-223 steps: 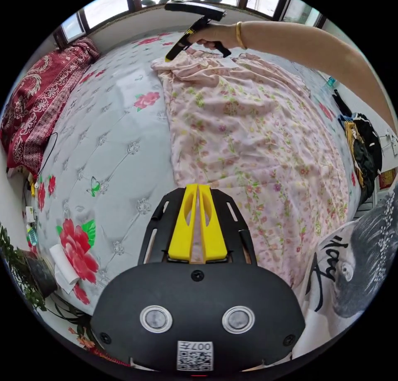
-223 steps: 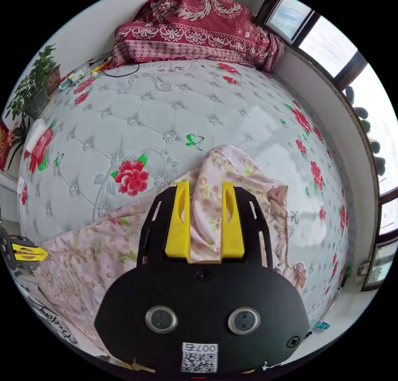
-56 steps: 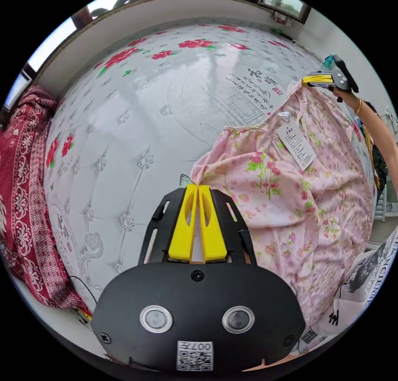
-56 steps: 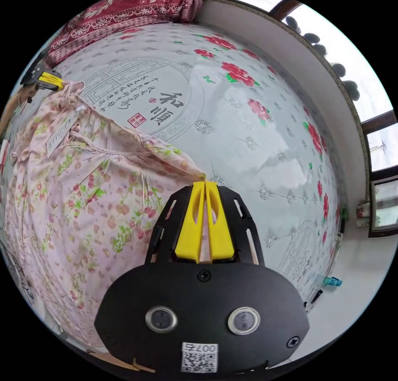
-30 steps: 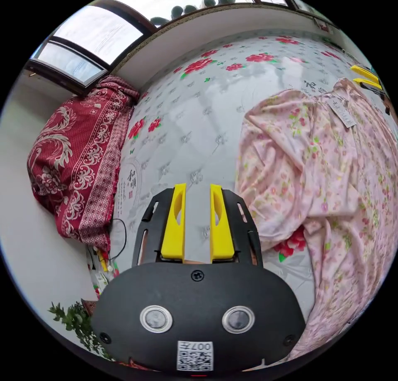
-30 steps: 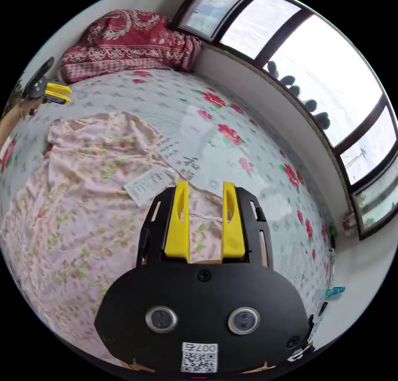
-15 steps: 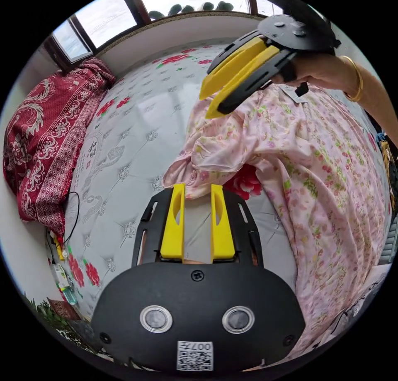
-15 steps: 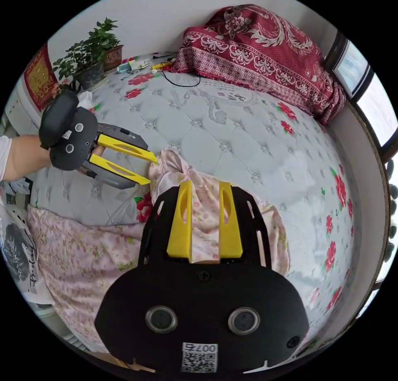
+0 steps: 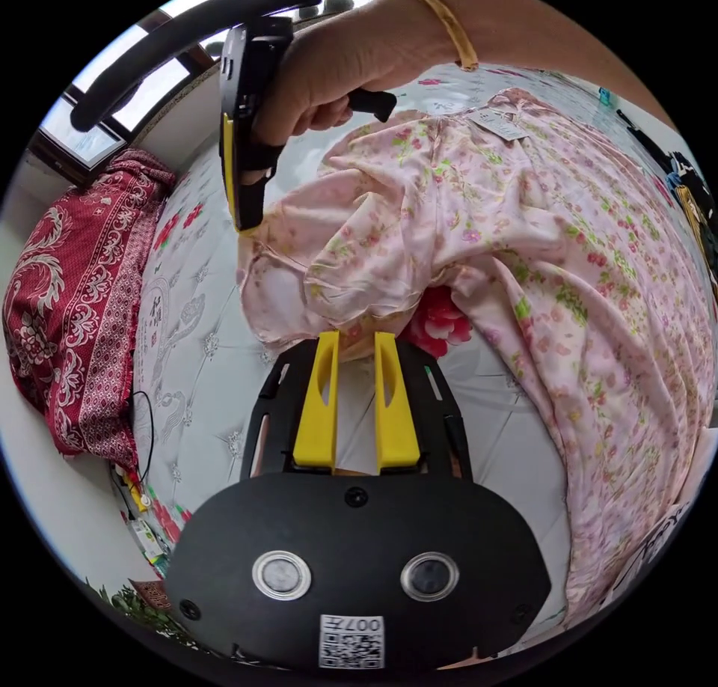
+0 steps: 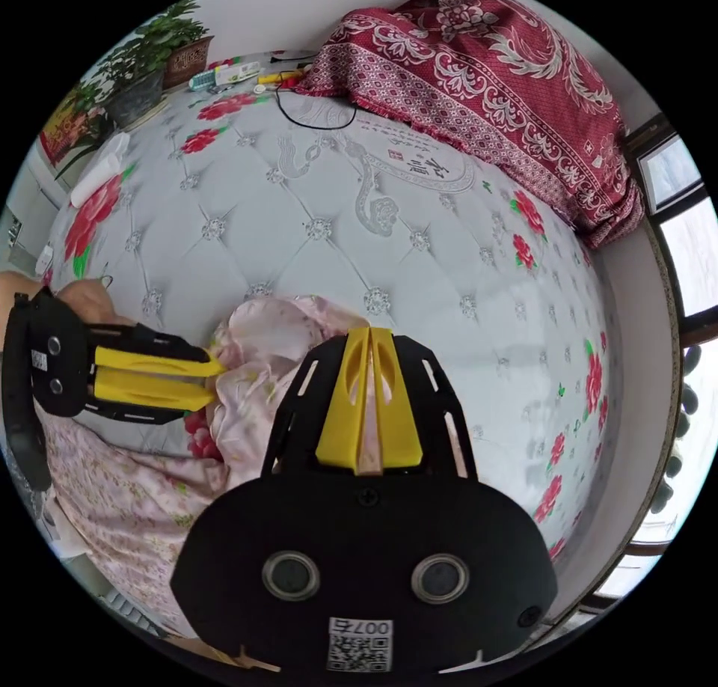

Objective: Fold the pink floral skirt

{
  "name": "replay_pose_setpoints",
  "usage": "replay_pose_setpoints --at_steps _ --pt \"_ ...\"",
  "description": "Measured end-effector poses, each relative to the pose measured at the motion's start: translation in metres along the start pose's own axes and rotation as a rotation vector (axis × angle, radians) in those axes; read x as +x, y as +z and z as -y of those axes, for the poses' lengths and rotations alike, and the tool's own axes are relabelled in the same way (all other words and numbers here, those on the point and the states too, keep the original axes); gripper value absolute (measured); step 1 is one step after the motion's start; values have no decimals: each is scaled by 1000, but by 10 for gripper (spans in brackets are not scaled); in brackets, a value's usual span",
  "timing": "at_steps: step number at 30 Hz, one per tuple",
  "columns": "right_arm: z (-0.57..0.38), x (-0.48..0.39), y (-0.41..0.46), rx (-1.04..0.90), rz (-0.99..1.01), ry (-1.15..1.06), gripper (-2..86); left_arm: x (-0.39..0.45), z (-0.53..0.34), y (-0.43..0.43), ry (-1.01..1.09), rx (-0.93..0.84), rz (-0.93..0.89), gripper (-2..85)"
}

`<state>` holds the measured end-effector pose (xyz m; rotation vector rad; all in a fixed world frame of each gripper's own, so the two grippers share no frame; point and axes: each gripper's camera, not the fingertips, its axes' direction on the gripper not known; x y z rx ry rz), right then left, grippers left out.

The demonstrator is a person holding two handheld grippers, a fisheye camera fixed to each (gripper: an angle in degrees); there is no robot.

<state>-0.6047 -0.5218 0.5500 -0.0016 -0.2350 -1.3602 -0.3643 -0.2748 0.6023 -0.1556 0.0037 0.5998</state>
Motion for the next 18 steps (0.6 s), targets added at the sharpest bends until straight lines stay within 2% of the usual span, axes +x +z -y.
replay_pose_setpoints --at_steps 6,11,18 --pt "35 12 16 34 85 87 46 -3 -10 -3 -3 -24 17 68" --pt "13 6 -12 122 113 82 48 -13 -31 -7 -17 -66 98 75" --pt "-11 -40 24 -53 124 -3 26 -16 -24 -7 -68 -105 102 73"
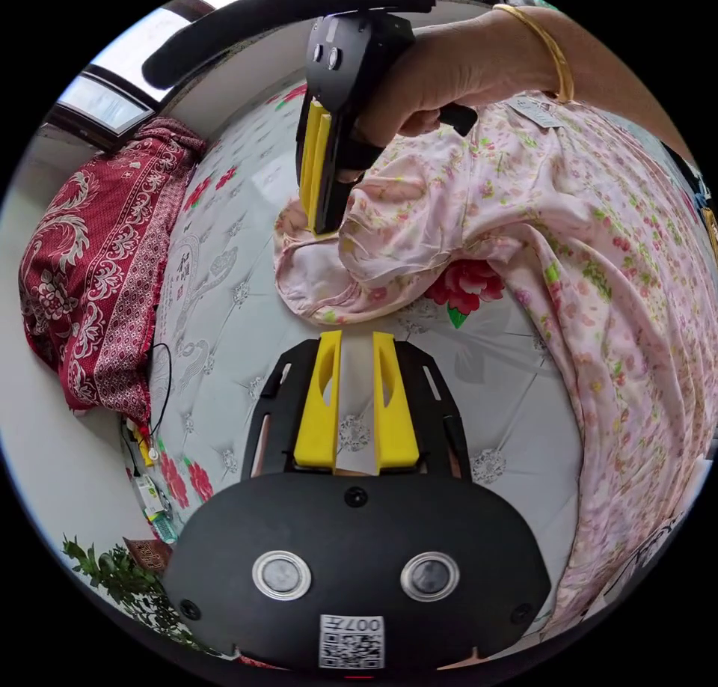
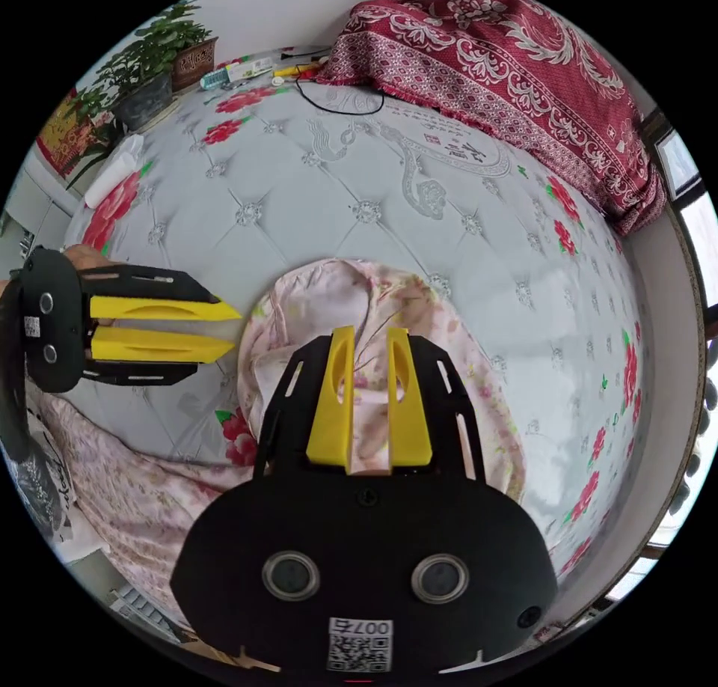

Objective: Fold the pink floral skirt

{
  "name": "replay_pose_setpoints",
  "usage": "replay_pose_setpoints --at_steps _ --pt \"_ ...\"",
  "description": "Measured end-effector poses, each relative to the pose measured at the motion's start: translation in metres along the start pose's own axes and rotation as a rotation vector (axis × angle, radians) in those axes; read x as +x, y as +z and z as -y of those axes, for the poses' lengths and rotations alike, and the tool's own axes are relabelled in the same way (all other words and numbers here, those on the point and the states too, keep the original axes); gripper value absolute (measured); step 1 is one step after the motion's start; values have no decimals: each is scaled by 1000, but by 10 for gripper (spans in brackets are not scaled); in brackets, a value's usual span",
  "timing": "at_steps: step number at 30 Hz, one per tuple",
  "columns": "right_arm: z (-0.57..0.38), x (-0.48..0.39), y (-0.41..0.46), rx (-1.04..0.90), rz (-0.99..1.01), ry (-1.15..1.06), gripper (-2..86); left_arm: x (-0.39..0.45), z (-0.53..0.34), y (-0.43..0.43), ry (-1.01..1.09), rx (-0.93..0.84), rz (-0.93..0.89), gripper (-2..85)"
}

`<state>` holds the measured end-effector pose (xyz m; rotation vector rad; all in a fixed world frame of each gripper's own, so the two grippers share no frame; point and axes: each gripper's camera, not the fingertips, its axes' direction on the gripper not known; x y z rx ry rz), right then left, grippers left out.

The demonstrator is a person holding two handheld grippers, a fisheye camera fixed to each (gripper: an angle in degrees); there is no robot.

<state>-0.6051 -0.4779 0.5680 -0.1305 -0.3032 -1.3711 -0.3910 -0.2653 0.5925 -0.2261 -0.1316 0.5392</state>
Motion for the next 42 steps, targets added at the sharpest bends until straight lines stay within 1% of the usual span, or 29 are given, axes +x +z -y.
replay_pose_setpoints --at_steps 4,9,19,25,31,35,37,38,41,42 --pt "6 1 9 -24 -16 38 4 0 4 1 9 -29 35 77" --pt "8 -5 6 -43 -46 24 -2 -11 2 2 -26 -21 -7 75" --pt "28 -8 -34 38 -62 59 -2 -26 0 2 -56 -18 -38 79" --pt "47 -15 -14 23 -58 119 1 -32 -2 3 -76 -16 -51 79" --pt "43 -25 11 -20 -18 111 24 -38 -3 2 -92 -15 -68 81" --pt "19 -21 -17 117 -7 122 35 -40 -4 2 -96 -11 -72 82" --pt "-10 -15 -46 238 1 144 40 -40 -4 1 -100 -11 -74 82" --pt "-18 -14 -52 255 12 150 41 -40 -4 1 -102 -11 -74 82" --pt "-73 -16 -80 348 15 222 41 -40 -6 -1 -110 -9 -64 83" --pt "-100 -21 -89 394 11 261 41 -41 -9 -3 -122 -12 -36 83"
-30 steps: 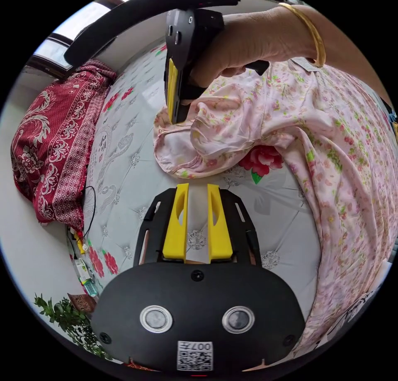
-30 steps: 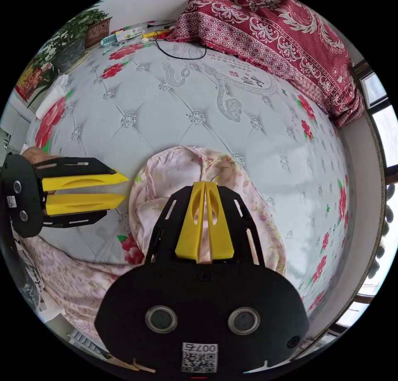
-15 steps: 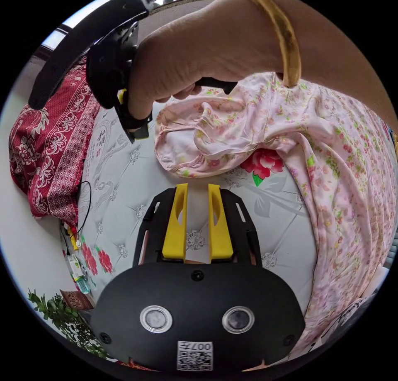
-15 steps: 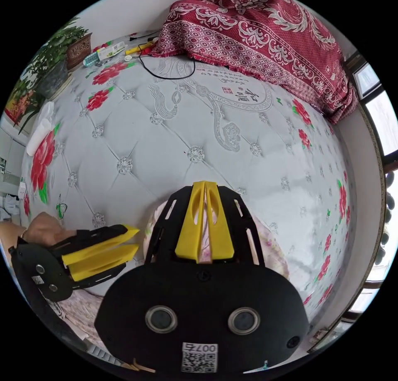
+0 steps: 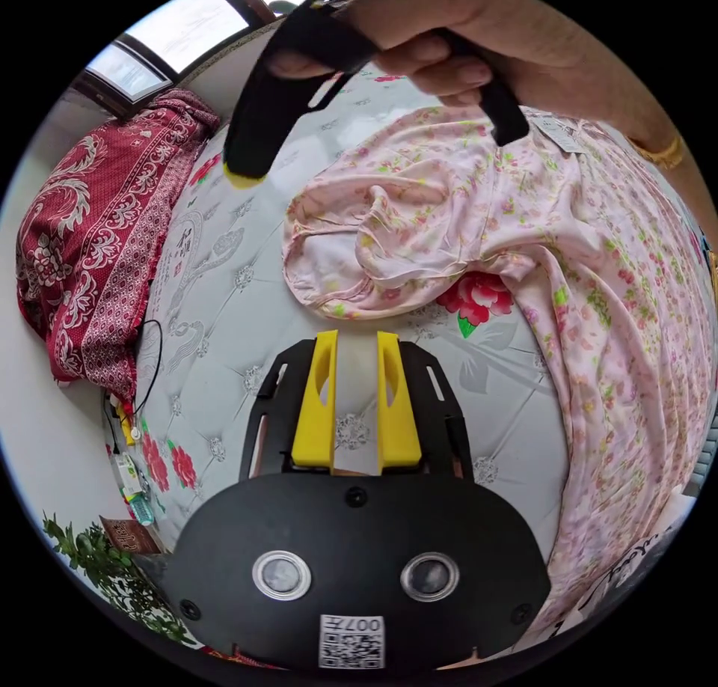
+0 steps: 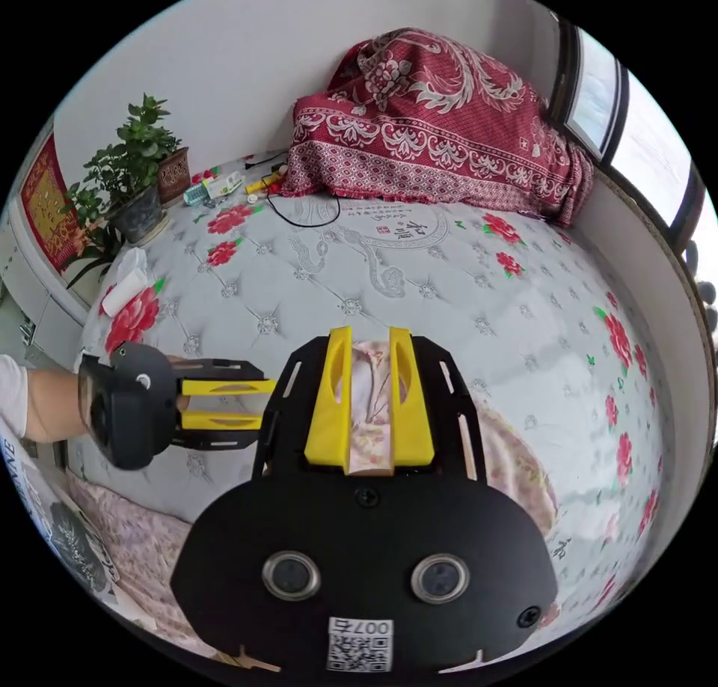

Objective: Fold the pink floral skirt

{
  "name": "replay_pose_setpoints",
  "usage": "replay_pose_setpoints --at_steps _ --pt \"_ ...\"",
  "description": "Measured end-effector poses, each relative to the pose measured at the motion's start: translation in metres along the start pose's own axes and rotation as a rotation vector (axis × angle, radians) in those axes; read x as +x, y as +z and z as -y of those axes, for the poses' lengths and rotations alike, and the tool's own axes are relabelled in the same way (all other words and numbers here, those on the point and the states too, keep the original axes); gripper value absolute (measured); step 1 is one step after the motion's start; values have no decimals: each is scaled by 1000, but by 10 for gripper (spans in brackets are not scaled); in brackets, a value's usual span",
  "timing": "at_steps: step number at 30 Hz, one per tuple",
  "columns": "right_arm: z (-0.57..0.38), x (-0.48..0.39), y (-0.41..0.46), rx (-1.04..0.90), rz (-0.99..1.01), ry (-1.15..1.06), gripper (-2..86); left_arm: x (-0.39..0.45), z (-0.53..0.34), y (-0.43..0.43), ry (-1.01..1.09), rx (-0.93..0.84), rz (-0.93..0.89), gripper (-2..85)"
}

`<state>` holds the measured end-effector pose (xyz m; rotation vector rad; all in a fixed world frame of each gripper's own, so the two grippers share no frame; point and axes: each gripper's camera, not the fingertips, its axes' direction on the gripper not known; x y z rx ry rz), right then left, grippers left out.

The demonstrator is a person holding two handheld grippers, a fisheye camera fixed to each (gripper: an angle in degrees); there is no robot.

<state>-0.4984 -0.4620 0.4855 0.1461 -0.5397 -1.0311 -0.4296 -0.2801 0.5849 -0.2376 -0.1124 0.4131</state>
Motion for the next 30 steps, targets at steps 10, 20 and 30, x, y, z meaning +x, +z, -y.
replay_pose_setpoints --at_steps 10,20,30 --pt "-110 -77 -3 -65 -98 -101 36 -37 -1 -17 -132 42 -31 79" --pt "-111 -70 51 -177 -88 -80 5 -38 52 16 -49 -14 -17 80" --pt "-120 -93 46 -141 -55 -161 33 -48 75 30 -31 -53 123 74"
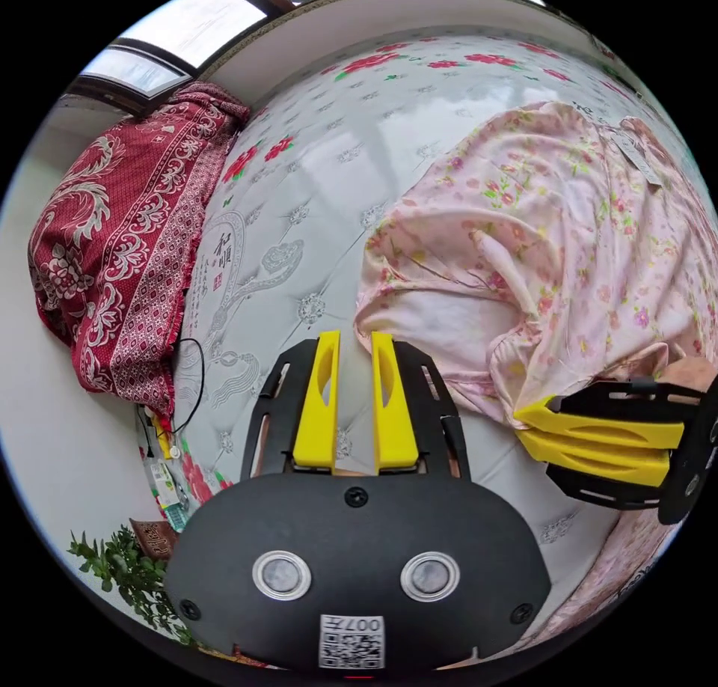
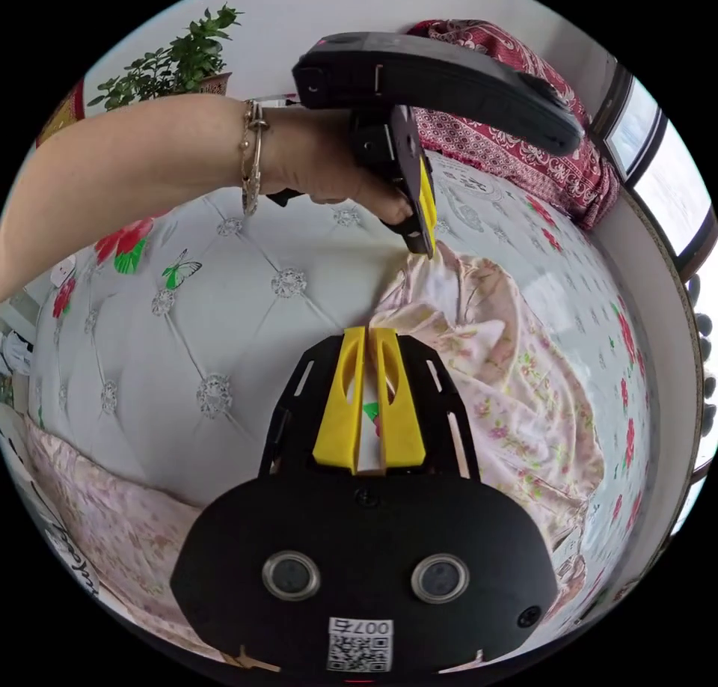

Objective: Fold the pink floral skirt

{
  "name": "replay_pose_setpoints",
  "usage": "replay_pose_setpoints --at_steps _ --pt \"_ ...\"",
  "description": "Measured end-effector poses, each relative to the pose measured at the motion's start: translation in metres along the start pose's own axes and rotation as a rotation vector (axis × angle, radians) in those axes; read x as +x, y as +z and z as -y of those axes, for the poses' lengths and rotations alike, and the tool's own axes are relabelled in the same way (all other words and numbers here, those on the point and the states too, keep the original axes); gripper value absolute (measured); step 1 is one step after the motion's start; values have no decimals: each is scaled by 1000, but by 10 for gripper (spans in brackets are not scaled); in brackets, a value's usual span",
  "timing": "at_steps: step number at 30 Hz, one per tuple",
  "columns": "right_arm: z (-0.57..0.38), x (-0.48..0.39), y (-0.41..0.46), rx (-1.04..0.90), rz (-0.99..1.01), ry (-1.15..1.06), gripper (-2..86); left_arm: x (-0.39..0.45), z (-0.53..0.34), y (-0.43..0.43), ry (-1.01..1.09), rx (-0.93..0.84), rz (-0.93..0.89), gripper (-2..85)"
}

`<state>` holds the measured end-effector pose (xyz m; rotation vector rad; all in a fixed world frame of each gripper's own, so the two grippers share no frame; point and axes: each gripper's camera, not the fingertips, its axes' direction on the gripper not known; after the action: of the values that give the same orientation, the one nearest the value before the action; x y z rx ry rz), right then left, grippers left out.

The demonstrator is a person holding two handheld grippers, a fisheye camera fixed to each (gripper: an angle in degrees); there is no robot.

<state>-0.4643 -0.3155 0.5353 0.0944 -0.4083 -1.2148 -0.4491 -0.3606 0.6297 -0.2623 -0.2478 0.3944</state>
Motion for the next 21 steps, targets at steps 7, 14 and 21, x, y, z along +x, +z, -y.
replay_pose_setpoints --at_steps 7,14,21 --pt "-52 26 -80 164 3 146 57 -8 -34 -34 -94 34 -14 82" --pt "-263 114 -179 37 -214 627 76 -7 -79 -54 -146 -20 43 80" --pt "-531 186 -257 -173 -357 1280 77 50 -105 -96 -74 -66 -107 81"
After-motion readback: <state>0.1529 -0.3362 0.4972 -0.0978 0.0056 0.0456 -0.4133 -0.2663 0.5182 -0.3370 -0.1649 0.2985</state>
